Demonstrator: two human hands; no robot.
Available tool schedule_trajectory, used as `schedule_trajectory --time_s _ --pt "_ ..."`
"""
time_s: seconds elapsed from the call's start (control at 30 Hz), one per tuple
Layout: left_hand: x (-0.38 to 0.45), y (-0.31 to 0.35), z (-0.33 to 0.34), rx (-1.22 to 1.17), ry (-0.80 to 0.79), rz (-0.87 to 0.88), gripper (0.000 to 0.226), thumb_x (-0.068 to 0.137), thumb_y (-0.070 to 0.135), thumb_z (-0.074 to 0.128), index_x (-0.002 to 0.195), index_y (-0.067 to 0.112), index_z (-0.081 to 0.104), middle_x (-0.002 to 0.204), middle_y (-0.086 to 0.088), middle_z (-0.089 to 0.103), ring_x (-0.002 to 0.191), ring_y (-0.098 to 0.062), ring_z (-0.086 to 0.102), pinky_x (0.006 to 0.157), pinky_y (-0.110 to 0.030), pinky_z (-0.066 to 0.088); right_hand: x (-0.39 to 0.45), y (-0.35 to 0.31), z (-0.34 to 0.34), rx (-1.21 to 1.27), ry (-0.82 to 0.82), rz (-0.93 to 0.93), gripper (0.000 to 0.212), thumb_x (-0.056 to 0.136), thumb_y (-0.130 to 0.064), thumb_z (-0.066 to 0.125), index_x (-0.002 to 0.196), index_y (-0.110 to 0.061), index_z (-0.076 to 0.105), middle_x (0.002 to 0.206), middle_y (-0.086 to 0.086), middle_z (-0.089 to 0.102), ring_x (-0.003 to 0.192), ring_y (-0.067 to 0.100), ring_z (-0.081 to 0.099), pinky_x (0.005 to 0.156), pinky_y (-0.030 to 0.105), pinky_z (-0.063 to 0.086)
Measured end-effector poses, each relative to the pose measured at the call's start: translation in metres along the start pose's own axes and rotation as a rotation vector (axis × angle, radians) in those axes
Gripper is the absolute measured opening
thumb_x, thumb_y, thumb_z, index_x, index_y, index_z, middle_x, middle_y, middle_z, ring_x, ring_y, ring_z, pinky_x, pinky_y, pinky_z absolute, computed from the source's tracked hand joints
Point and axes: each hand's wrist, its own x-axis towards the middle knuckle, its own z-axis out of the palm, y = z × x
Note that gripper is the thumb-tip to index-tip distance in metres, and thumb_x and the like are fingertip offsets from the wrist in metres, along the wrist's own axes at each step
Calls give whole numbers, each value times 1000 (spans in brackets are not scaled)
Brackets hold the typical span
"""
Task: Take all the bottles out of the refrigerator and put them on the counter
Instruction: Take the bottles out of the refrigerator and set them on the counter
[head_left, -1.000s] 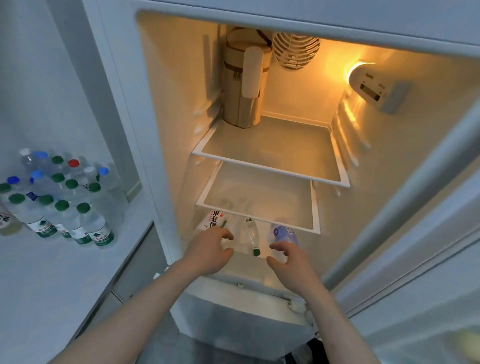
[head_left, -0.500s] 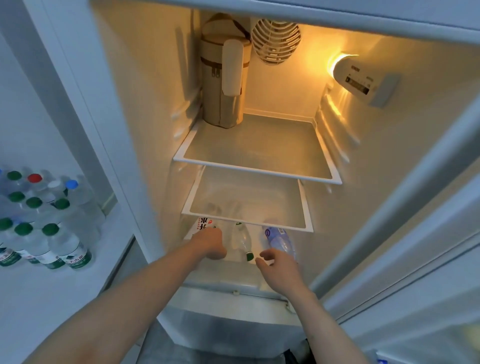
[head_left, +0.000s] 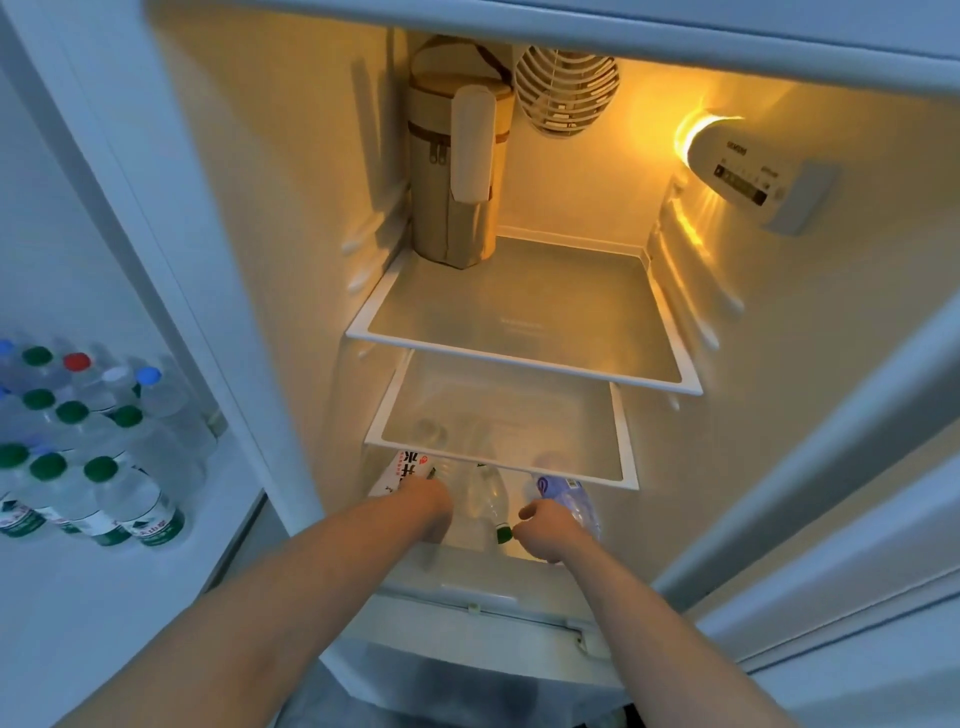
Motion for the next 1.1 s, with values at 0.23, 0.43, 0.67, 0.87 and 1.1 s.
schedule_trajectory --time_s 0.23,0.43,0.67,0.87,1.1 --pt "-7 -10 -8 -73 -60 22 51 95 59 58 92 9 68 103 -10 69 93 -30 62 92 -38 51 38 -8 4 59 -133 67 40 101 -16 45 140 -8 51 132 9 59 113 28 62 79 35 63" --pt "-22 -14 -9 -183 230 33 47 97 57 53 94 11 65 103 -9 70 88 -25 60 79 -35 49 42 -9 12 300 -157 164 23 102 -18 47 118 -6 57 111 9 65 83 18 60 58 29 56" --pt "-35 -14 15 -354 583 68 34 96 56 54 89 24 57 88 1 63 86 -22 60 74 -36 49 39 -12 19 243 -134 148 27 94 -36 66 88 -14 52 97 3 68 82 17 65 68 26 55" --pt "-59 -15 21 -496 783 94 34 93 53 60 74 27 48 75 6 57 73 -17 53 62 -33 40 22 -10 -4 47 -122 66 29 95 -37 61 101 -9 58 91 3 64 68 15 62 70 29 59" --pt "-83 -10 31 -658 955 125 30 91 49 65 75 30 48 73 11 54 73 -14 51 62 -33 41 -9 -10 -32 -53 169 -52 49 92 -43 52 125 -8 61 101 11 70 77 26 71 61 33 61"
